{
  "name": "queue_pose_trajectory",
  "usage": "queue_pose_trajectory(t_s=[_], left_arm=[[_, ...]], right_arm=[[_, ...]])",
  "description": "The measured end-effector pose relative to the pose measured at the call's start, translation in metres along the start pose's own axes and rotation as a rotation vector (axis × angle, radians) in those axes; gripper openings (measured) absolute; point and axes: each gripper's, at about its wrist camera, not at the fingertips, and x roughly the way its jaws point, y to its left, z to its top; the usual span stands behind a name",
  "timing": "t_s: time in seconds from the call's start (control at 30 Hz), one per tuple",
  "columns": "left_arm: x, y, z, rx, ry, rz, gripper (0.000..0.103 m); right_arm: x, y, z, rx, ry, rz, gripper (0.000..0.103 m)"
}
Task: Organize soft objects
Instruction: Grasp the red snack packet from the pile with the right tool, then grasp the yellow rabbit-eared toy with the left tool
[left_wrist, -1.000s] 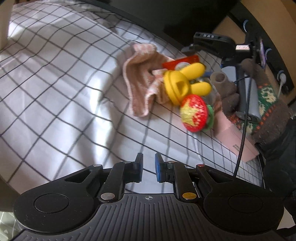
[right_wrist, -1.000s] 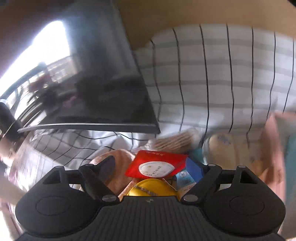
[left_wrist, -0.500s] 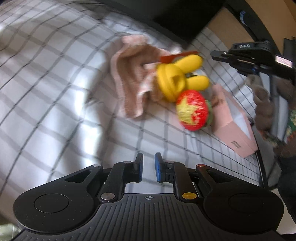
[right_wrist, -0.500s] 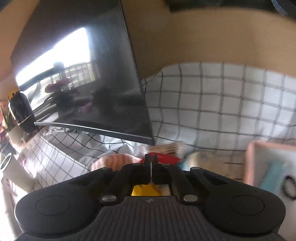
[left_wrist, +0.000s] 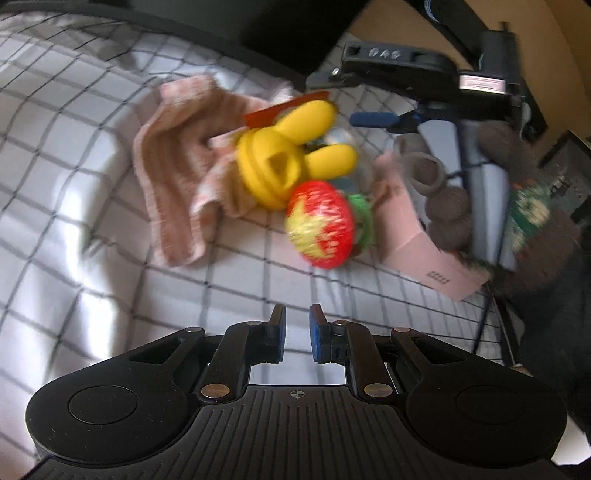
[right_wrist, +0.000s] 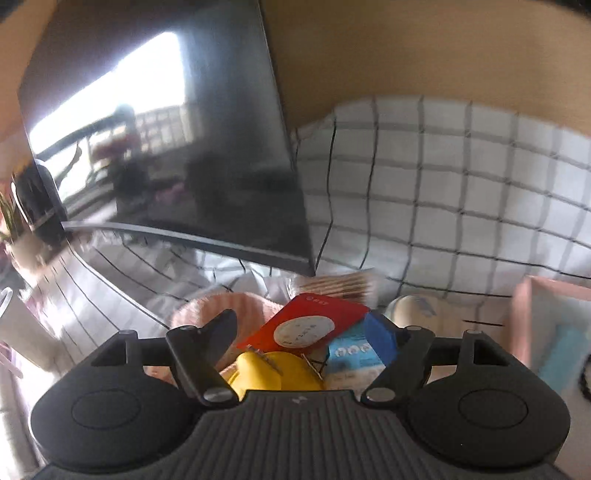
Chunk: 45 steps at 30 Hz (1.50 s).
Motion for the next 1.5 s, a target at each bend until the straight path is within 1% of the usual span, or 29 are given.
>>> queue_pose_trajectory(t_s=[0.07,0.13,0.17,0.23,0.3,0.37,0.4,0.43,0.47,0.5,0.53,0.6,0.73,0.8,0.83,0.93,1.0,1.07,1.13,1.17,1.2,1.23,1.3,1.33,1.37,1.43,1.5], left_arm=[[-0.008,0.014,-0.003,-0.032,-0.006,0.027,0.015],[-0.014,0.027,-0.006,-0.063,-0.01,0.055,0.015],[-0.016,0.033,-0.007,-0.078,-0.01,0.07,0.015],[-0.021,0.045,-0.008,-0.101,-0.01,0.096,0.015],[-0.024,0.054,-0.009,-0.118,-0.009,0.114,0.015],[-0.026,0.06,-0.009,-0.128,-0.01,0.12,0.015],[-0.027,0.061,-0.008,-0.129,-0.011,0.12,0.015],[-0.026,0.061,-0.008,-0.128,-0.01,0.118,0.015],[-0.024,0.06,-0.007,-0.124,-0.006,0.114,0.015],[-0.022,0.058,-0.006,-0.116,-0.001,0.108,0.015],[-0.02,0.056,-0.004,-0.105,0.003,0.1,0.015],[-0.015,0.049,-0.001,-0.08,0.011,0.08,0.015],[-0.001,0.031,0.006,-0.015,0.031,0.022,0.015],[0.005,0.019,0.01,0.018,0.03,-0.006,0.015],[0.006,0.014,0.014,0.032,0.012,-0.013,0.015],[0.003,-0.001,0.032,0.094,-0.077,-0.008,0.015],[0.0,-0.01,0.057,0.17,-0.138,-0.007,0.015],[0.001,-0.02,0.087,0.296,-0.176,-0.007,0.015],[0.007,-0.029,0.117,0.441,-0.189,-0.007,0.015],[0.01,-0.029,0.131,0.486,-0.18,-0.019,0.015],[0.015,-0.026,0.146,0.501,-0.157,-0.053,0.015],[0.02,-0.021,0.159,0.498,-0.121,-0.102,0.015],[0.035,-0.008,0.181,0.476,-0.026,-0.206,0.015],[0.044,-0.004,0.189,0.485,0.014,-0.221,0.015],[0.053,-0.003,0.193,0.529,0.044,-0.212,0.015],[0.069,-0.007,0.193,0.652,0.094,-0.163,0.016],[0.079,-0.014,0.191,0.757,0.149,-0.148,0.017]], right_arm=[[0.02,-0.007,0.003,0.042,0.036,-0.006,0.077],[0.042,-0.019,0.007,0.116,0.076,0.012,0.082],[0.049,-0.024,0.008,0.151,0.077,0.035,0.085],[0.059,-0.032,0.011,0.209,0.072,0.064,0.086],[0.068,-0.034,0.011,0.212,0.076,0.088,0.086],[0.069,-0.031,0.009,0.184,0.074,0.099,0.082],[0.068,-0.029,0.007,0.161,0.07,0.112,0.072],[0.064,-0.025,0.006,0.13,0.063,0.119,0.064],[0.058,-0.021,0.005,0.095,0.048,0.112,0.063],[0.052,-0.017,0.004,0.071,0.022,0.098,0.058],[0.043,-0.013,0.004,0.052,-0.006,0.087,0.058],[0.026,-0.01,0.007,0.051,-0.044,0.097,0.058],[-0.032,-0.013,0.005,0.053,-0.128,0.116,0.058],[-0.063,-0.017,-0.001,0.035,-0.167,0.091,0.058],[-0.08,-0.02,-0.004,0.021,-0.184,0.063,0.058],[-0.122,-0.027,-0.022,-0.025,-0.207,-0.042,0.058],[-0.144,-0.032,-0.038,-0.054,-0.206,-0.099,0.058],[-0.162,-0.039,-0.057,-0.065,-0.187,-0.125,0.058],[-0.176,-0.045,-0.078,-0.071,-0.171,-0.147,0.058],[-0.181,-0.047,-0.087,-0.072,-0.164,-0.157,0.058],[-0.186,-0.049,-0.096,-0.072,-0.158,-0.168,0.058],[-0.192,-0.051,-0.106,-0.065,-0.154,-0.179,0.058],[-0.201,-0.054,-0.122,-0.037,-0.143,-0.193,0.058],[-0.203,-0.054,-0.128,-0.01,-0.134,-0.204,0.058],[-0.208,-0.056,-0.135,0.011,-0.128,-0.213,0.058],[-0.216,-0.06,-0.147,0.037,-0.119,-0.233,0.058],[-0.222,-0.063,-0.157,0.064,-0.11,-0.254,0.058]])
